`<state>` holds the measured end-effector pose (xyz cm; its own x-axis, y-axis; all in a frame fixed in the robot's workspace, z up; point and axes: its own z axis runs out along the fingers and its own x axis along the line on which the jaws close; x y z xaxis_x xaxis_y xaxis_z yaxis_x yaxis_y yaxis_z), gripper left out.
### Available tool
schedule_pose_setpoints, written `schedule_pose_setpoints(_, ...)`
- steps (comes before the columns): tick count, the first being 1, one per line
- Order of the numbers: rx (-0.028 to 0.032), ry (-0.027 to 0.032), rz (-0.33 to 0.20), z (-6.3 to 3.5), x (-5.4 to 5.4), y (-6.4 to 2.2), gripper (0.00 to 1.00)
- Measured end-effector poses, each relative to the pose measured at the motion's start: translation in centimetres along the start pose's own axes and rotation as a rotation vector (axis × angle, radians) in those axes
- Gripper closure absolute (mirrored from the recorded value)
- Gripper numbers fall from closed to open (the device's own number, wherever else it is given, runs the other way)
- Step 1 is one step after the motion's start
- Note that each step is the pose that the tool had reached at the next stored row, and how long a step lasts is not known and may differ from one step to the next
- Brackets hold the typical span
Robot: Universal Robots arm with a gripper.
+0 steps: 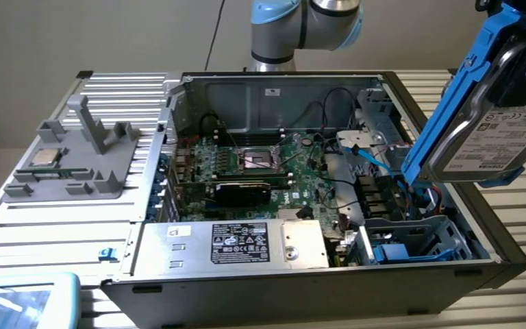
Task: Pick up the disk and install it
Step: 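Pick up the disk, then insert the disk into the insertion slot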
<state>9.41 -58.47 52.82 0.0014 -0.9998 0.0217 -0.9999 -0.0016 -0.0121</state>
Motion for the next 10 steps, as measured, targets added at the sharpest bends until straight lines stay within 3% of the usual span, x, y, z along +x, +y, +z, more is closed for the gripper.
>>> schedule_pose_setpoints(10,0.0000,0.0001,0.000,0.00,0.00,0.00,0.63)
